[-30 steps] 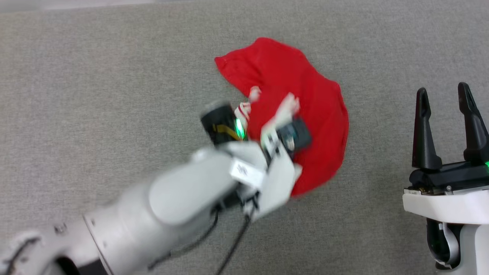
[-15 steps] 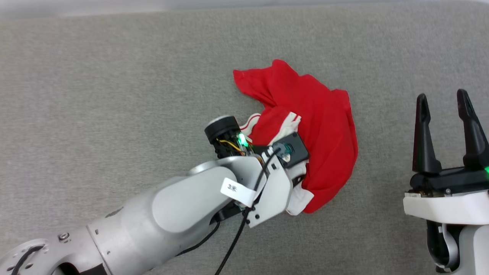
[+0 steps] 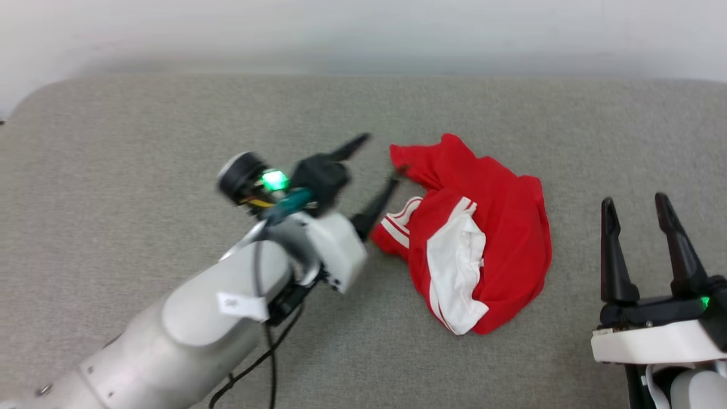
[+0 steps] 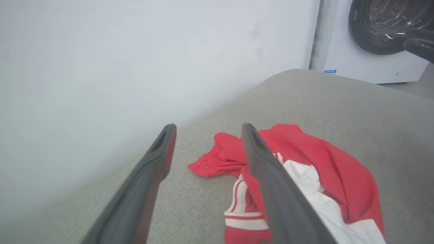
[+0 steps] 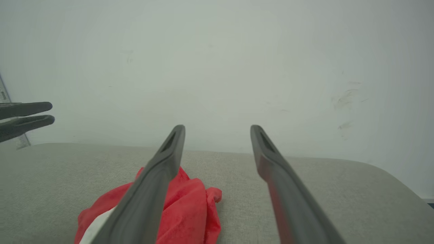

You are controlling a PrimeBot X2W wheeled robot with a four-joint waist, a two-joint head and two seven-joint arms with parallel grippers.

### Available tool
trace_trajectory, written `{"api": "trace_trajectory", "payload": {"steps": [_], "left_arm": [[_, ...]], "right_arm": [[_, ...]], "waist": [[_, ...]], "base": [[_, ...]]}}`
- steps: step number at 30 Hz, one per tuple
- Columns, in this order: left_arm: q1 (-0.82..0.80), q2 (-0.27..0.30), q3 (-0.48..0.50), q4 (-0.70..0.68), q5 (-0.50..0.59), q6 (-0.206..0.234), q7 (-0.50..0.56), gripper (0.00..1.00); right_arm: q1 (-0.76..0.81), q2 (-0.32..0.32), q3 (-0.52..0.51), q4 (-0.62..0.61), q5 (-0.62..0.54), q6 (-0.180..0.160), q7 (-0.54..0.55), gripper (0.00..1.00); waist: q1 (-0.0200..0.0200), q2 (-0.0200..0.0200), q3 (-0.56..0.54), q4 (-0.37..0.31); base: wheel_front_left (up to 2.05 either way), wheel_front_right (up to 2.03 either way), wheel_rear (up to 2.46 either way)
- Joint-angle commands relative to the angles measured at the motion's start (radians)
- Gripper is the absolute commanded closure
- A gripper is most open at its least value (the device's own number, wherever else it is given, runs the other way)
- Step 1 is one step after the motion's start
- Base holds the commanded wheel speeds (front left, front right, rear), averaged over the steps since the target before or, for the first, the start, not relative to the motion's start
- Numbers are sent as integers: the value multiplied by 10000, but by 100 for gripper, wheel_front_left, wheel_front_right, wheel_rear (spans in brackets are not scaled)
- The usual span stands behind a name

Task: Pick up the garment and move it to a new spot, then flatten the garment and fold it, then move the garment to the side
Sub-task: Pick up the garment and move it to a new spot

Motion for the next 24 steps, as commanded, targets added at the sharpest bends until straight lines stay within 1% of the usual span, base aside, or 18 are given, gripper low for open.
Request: {"api": "trace_trajectory", "payload": {"steps": [1, 4, 8, 9, 13, 14, 15, 18, 21, 24], "left_arm": [[186, 75, 86, -6, -65, 123, -159, 0], [896, 389, 678, -102, -168, 857, -757, 0], [1988, 727, 1622, -455, -71, 1880, -1031, 0], [2273, 799, 1968, -659, 70, 2135, -1048, 0], [3787, 1036, 3445, -1614, 863, 2884, -1057, 0], [4170, 1016, 3833, -1835, 1083, 3032, -1055, 0], [4535, 938, 4219, -2085, 1263, 3150, -1056, 0], [5650, 703, 5269, -2628, 1883, 3285, -1057, 0], [6535, 335, 6186, -3052, 2505, 3205, -1048, 0], [7406, -128, 6986, -3310, 3026, 2944, -1048, 0]], "right_arm": [[105, 15, -29, 32, -26, -7, -24, 0], [294, 15, -77, 216, 47, -7, -23, 0], [506, 17, -147, 487, -2, -7, -24, 0], [569, 17, -161, 545, -15, -7, -24, 0], [698, 15, -150, 732, -43, -7, -24, 0], [743, 17, -182, 778, -42, -7, -24, 0], [797, 17, -201, 819, -47, -7, -24, 0], [885, 17, -223, 931, -69, -7, -23, 0], [950, 17, -202, 1053, -95, -7, -24, 0], [1015, 17, -173, 1160, -81, -7, -24, 0]], "waist": [[1, 0, -190, 146], [1, 0, -415, 247], [1, 0, -688, 374], [1, 0, -761, 398], [1, 0, -965, 450], [1, 0, -1028, 489], [1, 0, -1088, 521], [1, 0, -1220, 612], [1, 0, -1325, 655], [1, 0, -1448, 668]], "base": [[0, 0, 0], [0, 0, 0], [0, 0, 0], [0, 0, 0], [0, 0, 0], [0, 0, 0], [0, 0, 0], [0, 0, 0], [0, 0, 0], [0, 0, 0]]}}
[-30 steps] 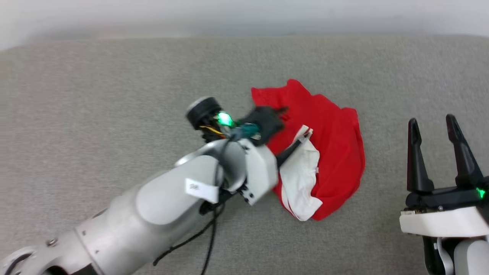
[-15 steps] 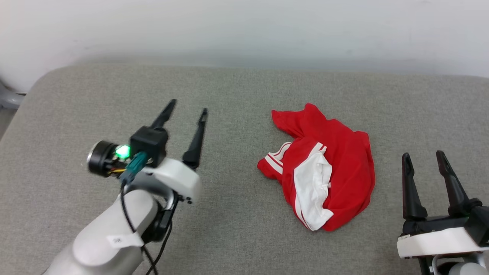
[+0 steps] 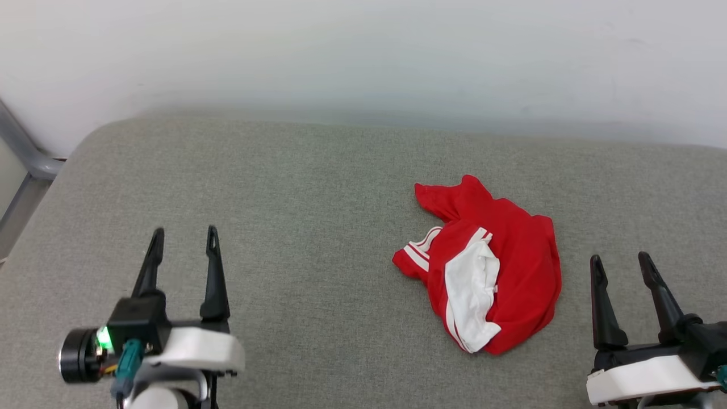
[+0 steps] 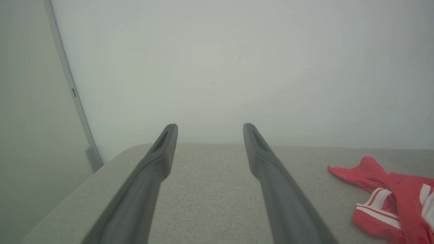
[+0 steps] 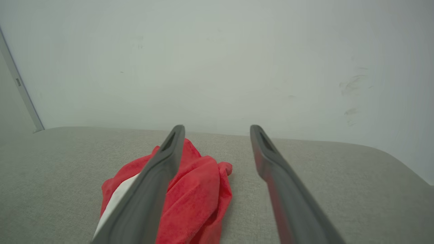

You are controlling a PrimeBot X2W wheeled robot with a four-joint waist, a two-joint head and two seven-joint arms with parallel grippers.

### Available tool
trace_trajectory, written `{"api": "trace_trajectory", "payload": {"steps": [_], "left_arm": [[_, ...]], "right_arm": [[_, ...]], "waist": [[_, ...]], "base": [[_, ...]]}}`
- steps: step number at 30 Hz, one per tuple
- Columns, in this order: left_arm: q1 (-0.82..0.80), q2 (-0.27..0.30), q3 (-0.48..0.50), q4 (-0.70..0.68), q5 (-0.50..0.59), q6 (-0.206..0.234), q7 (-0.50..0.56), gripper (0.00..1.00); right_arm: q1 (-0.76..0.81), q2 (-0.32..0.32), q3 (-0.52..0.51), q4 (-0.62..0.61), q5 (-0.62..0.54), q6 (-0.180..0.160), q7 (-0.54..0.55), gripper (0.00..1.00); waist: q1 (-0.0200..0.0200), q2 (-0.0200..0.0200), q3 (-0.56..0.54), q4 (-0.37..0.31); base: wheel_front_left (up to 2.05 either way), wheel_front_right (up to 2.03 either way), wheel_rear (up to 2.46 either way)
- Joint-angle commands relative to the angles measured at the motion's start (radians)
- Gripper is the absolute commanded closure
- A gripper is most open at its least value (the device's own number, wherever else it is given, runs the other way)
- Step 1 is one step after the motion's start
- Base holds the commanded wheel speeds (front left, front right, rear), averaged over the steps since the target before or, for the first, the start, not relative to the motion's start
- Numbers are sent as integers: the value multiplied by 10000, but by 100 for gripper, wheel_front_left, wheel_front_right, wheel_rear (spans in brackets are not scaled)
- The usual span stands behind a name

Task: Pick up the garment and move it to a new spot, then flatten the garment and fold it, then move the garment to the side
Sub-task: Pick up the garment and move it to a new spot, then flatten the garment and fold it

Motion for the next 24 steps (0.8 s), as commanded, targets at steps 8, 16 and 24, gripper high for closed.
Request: {"api": "trace_trajectory", "payload": {"steps": [8, 16, 24], "left_arm": [[1663, -1352, 1452, 198, 1437, -1492, -25, 0], [1877, -2064, 2182, 586, 2279, -2431, -25, 0], [2015, -2608, 2782, 751, 2824, -2988, -26, 0]], "right_arm": [[292, 13, 107, 404, 107, -7, -24, 0], [448, 15, 108, 603, 216, -7, -24, 0], [538, 15, 103, 669, 278, -7, -24, 0]], "waist": [[0, 0, -235, -39], [0, 0, -272, -81], [0, 0, -333, -113]], "base": [[0, 0, 0], [0, 0, 0], [0, 0, 0]]}}
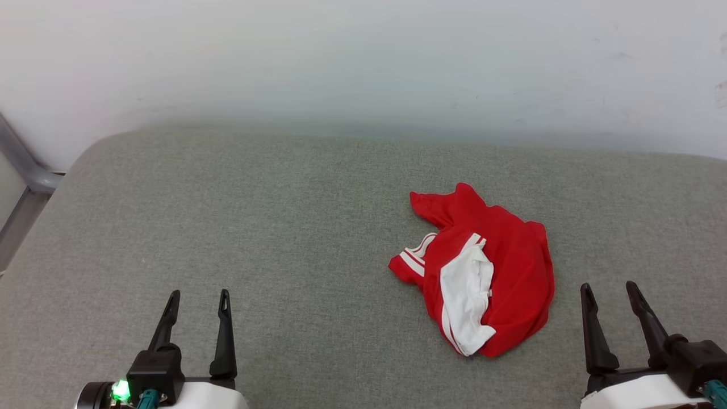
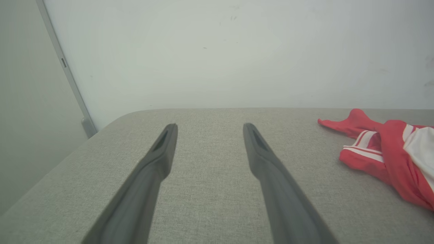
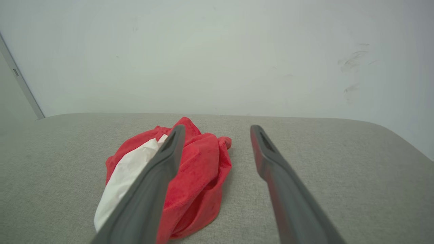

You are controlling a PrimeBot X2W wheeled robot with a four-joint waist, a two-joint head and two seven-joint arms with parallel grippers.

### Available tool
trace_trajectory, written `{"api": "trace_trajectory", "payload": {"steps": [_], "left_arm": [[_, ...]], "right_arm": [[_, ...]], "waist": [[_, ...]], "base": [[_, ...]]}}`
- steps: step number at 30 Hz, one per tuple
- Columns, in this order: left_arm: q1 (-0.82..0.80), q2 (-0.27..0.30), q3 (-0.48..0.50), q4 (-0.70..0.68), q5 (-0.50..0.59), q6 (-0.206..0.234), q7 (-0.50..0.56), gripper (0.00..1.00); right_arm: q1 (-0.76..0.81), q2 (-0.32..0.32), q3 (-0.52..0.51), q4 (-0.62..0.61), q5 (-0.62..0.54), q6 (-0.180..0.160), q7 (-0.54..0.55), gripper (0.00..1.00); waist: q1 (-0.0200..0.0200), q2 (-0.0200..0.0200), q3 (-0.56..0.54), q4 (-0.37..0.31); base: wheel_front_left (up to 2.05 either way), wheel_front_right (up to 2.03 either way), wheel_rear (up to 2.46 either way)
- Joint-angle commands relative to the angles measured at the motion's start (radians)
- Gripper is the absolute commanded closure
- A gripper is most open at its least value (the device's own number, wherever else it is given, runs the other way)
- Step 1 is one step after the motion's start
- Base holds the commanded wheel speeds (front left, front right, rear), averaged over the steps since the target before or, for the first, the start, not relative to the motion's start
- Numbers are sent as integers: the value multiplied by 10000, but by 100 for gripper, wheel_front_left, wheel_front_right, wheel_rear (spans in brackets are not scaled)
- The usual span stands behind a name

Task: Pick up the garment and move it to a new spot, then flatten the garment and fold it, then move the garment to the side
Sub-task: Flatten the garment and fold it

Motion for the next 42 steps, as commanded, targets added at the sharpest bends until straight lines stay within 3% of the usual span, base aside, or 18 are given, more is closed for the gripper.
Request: {"api": "trace_trajectory", "payload": {"steps": [1, 18, 29, 35, 36, 42], "left_arm": [[52, -74, 68, 27, 89, -58, -26, 0], [122, -498, 552, 254, 499, -559, -26, 0], [-101, -668, 568, 294, 618, -698, -26, 0], [-223, -708, 550, 308, 617, -775, -26, 0], [-251, -721, 562, 327, 604, -772, -26, 0], [-419, -767, 561, 301, 581, -777, -26, 0]], "right_arm": [[107, 17, 5, 19, 84, -7, -24, 0], [-90, 17, 19, -49, -92, -7, -24, 0], [-2283, -1, 209, -1063, -1010, -7, -22, 0], [-3828, -977, 1346, -438, -888, -8, -20, 0], [-4459, -1484, 1954, -96, -681, -10, 323, 0], [-5610, -2568, 3821, 398, 602, -10, 2539, 0]], "waist": [[0, 0, -10, 1], [0, 0, -91, 58], [0, 0, 89, 131], [0, 0, 347, 196], [0, 0, 442, 227], [0, 0, 696, 289]], "base": [[0, 0, 0], [0, 0, 0], [0, 0, 0], [0, 0, 0], [0, 0, 0], [0, 0, 0]]}}
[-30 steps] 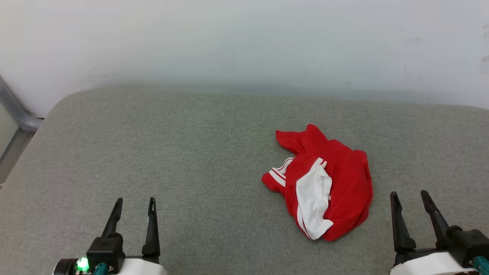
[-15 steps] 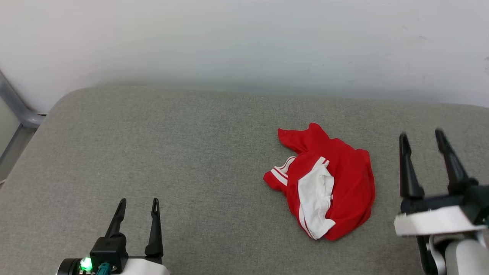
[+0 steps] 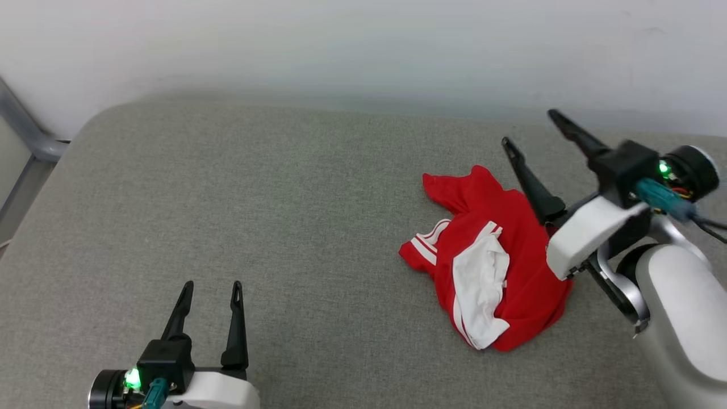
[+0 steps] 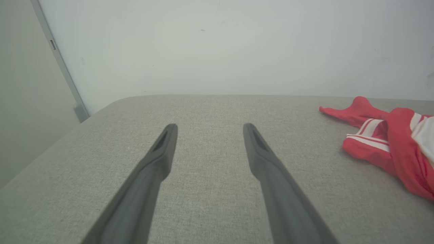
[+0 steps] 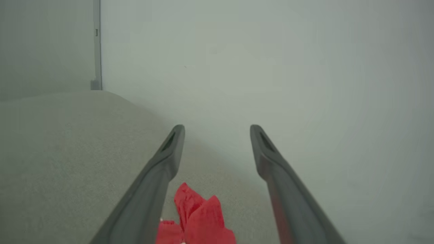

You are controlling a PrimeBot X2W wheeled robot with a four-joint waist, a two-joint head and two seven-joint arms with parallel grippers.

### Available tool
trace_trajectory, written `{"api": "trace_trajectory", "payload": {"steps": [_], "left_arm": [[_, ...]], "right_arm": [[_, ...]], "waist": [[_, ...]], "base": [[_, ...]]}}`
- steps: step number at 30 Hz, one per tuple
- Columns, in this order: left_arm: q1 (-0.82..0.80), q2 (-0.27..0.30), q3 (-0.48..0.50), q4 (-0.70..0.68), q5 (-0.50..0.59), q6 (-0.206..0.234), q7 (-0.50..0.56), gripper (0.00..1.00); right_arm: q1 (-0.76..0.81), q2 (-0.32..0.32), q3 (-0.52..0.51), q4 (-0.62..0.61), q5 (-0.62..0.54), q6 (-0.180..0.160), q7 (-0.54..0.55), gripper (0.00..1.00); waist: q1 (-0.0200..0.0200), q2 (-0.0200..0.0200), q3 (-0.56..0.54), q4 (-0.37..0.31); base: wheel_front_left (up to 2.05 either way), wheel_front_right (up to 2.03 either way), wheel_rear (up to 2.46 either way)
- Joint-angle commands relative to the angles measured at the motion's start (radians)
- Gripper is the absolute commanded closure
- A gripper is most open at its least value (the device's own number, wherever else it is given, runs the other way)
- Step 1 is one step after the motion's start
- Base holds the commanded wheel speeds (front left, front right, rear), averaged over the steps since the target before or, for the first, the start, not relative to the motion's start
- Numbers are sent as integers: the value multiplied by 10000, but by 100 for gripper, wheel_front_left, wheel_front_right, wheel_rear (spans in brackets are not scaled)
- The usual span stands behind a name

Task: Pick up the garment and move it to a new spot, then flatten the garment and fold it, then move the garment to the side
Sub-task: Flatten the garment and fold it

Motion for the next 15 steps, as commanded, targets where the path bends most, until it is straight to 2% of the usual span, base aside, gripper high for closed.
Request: {"api": "trace_trajectory", "payload": {"steps": [1, 8, 15], "left_arm": [[-136, -5, 14, -14, 4, -3, -26, 0], [-412, -40, -51, -55, -6, -60, -26, 0], [-813, -61, -208, -78, 7, -125, -26, 0]], "right_arm": [[-150, -128, 104, 48, 146, -14, 176, 0], [-1121, -1713, 2580, 402, 2131, -14, 3527, 0], [-1854, -2539, 4276, 824, 3691, -14, 5260, 0]], "waist": [[-1, 0, 70, 20], [-1, 0, 546, 155], [-1, 0, 1165, 459]], "base": [[0, 0, 0], [0, 0, 0], [0, 0, 0]]}}
